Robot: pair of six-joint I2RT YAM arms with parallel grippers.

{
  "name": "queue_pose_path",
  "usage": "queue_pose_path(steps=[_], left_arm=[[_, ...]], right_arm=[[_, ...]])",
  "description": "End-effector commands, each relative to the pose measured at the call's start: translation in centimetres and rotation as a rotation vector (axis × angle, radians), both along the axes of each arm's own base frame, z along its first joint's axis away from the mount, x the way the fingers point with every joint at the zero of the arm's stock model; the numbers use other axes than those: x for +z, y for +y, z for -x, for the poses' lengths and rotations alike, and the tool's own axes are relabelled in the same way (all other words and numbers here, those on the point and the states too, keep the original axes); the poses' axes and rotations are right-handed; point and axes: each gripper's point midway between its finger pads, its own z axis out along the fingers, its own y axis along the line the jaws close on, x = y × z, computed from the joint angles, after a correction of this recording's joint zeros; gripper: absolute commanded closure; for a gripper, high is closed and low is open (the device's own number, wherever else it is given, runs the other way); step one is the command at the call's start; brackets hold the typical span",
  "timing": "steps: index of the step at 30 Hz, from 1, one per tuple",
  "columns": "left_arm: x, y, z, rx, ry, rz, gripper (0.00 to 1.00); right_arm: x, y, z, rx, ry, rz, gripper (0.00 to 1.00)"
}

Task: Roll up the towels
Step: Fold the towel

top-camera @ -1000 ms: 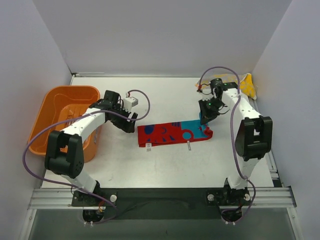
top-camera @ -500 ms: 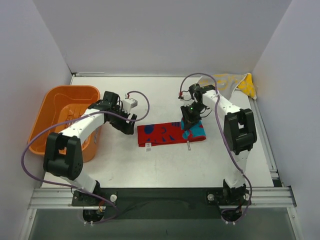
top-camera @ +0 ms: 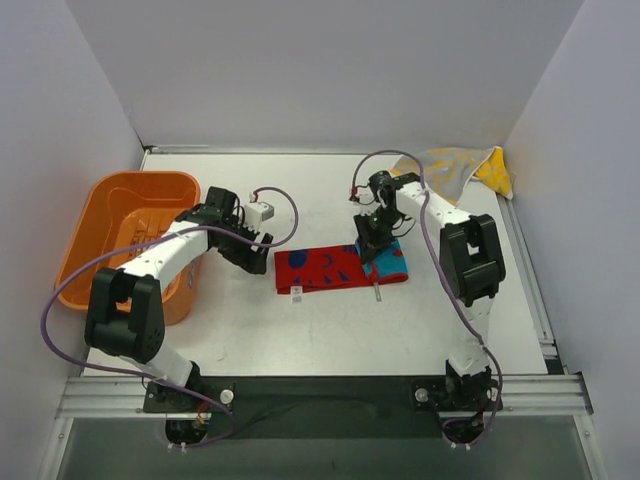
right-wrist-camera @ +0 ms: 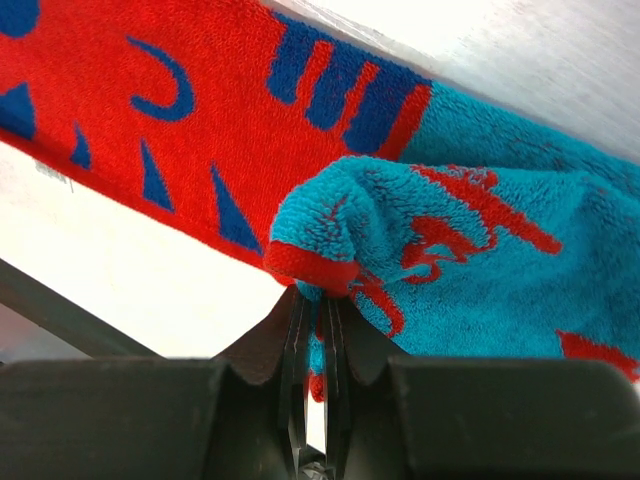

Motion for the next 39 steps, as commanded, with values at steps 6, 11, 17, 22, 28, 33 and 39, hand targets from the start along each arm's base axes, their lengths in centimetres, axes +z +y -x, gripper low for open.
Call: queue_pose_path(steps=[6,11,17,22,28,33,39], left_arm=[[1.4,-0.1,-0.3,-0.011,-0.046,0.021,0.12],[1.3,-0.1,-0.1,-0.02,-0.042,0.026,0.12],[1.5,-0.6,0.0,-0.046,-0.049,0.045,0.12],[3.0,-2.2,0.1,-0.119,-0.089,0.119,0.13],[2.4,-4.6,0.5,-0.196,-0.071,0.135,0.24],[0.5,-5.5,-0.5,-0.165,-0.011,0.121,0.3],[-2.4,-6.1,-1.9,-0.117,0.048,0.069,0.37]], right_arm=[[-0.8,1.3,-0.5,-0.014,0.038,0.001,1.0],[-0.8,1.7,-1.0,-0.022,0.038,-0.012,1.0],[0.4,1.8,-0.1,-0.021,0.054,-0.062,0.64],[4.3,-0.1,-0.2,-0.089,0.035,-0.202,0.58],[3.0,-4.8,-0.1,-0.133,0.056,-0.188,0.76],[-1.0,-6.0,0.9,-0.102,0.132,-0.1,0.82],[-3.5,-7.4,2.3,-0.1,0.189,-0.021,0.85]])
